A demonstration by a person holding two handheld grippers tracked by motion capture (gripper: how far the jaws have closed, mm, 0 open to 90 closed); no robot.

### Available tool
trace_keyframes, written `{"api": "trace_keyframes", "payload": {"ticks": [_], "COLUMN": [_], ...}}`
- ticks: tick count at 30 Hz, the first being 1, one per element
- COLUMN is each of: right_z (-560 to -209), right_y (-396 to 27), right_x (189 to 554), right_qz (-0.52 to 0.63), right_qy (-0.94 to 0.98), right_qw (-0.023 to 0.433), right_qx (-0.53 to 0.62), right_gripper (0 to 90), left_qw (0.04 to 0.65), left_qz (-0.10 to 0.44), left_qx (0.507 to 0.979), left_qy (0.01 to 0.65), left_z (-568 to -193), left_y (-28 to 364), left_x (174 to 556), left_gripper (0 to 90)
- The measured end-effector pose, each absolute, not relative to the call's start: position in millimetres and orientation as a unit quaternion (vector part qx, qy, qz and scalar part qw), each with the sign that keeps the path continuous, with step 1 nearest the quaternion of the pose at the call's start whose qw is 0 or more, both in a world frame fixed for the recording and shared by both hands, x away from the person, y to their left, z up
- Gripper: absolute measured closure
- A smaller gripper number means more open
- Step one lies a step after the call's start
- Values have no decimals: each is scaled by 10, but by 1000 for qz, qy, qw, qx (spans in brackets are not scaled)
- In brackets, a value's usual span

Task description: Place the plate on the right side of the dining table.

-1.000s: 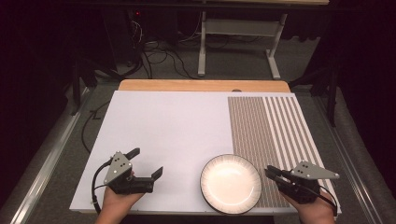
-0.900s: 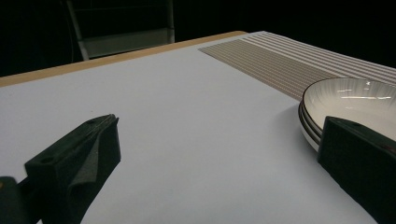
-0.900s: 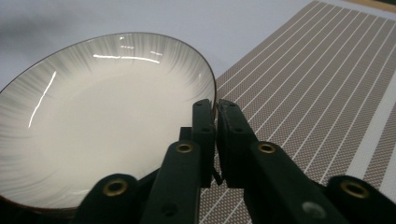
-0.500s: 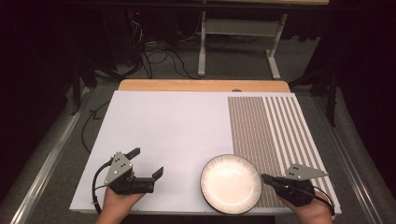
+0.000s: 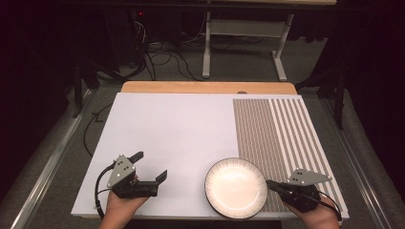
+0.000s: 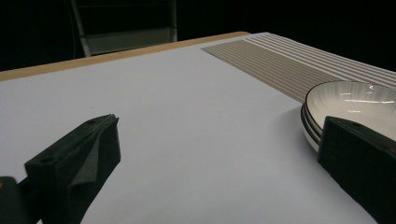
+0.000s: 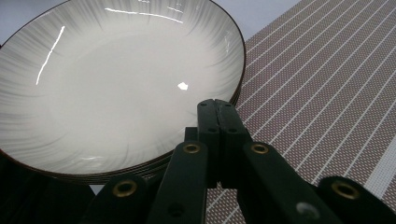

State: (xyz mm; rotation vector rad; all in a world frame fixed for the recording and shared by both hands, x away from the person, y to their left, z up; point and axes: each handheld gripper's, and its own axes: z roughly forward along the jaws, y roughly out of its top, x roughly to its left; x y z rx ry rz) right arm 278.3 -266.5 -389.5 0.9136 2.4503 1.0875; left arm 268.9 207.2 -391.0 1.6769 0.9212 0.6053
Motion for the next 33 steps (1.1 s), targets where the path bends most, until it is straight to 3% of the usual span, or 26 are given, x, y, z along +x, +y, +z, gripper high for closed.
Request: {"api": "trace_keyframes", "payload": {"ticks": [33], "right_z": [-3893], "right_y": [-2571], "right_x": [2751], "right_qz": [366], "right_qy": [863], "right_qw": [164], "right_qx": [308], "right_gripper": [900], "left_qw": [537], "left_qz": [250], "left_qx": [707], "left_qy": [385], "left_z": [-3919], "left_y": [2073], "left_x": [2705], "left_gripper": [2]}}
